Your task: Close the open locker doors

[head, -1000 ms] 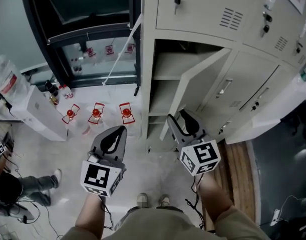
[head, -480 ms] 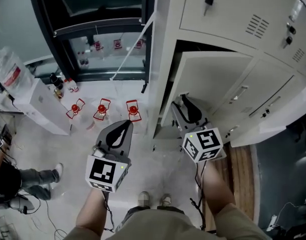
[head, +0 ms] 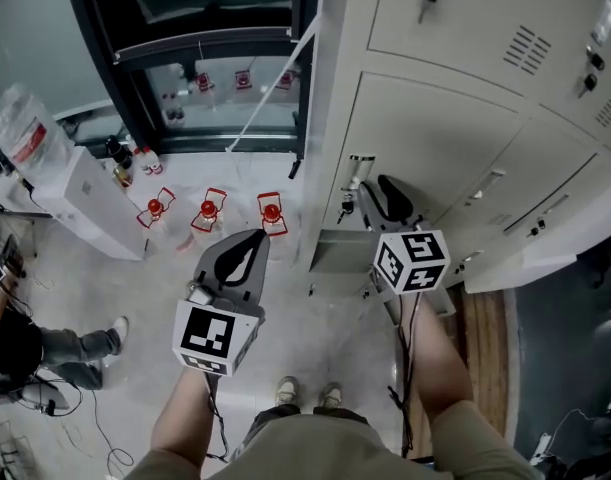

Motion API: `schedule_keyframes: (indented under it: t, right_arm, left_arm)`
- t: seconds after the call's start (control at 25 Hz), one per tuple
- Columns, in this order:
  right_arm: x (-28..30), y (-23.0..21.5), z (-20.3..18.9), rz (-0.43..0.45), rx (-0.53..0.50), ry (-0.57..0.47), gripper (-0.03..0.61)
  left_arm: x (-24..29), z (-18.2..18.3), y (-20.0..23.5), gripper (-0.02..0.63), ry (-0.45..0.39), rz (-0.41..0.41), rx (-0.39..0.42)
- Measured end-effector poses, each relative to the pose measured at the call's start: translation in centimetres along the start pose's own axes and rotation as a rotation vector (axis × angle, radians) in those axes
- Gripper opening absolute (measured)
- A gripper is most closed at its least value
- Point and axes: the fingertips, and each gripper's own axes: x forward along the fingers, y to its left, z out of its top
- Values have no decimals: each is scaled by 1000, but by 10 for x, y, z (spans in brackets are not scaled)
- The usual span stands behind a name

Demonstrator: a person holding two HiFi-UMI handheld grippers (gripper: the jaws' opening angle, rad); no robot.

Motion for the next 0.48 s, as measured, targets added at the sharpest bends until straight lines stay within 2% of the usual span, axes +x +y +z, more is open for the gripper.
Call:
schedule_keyframes:
  t: [0.2,0.32,0.48]
  right_arm:
    - [-3,-16,-12,-33,10,14,101]
    - [-4,-26,-20,-50,-10,31,94]
    - [-18,-17,-17,-1,3,34,93]
  left_arm:
    - [-1,-1,-10,8,12,-6,1]
    - [-2,-1,-21,8,18,-12,6]
    - [-8,3,-33,8,20,-21,15]
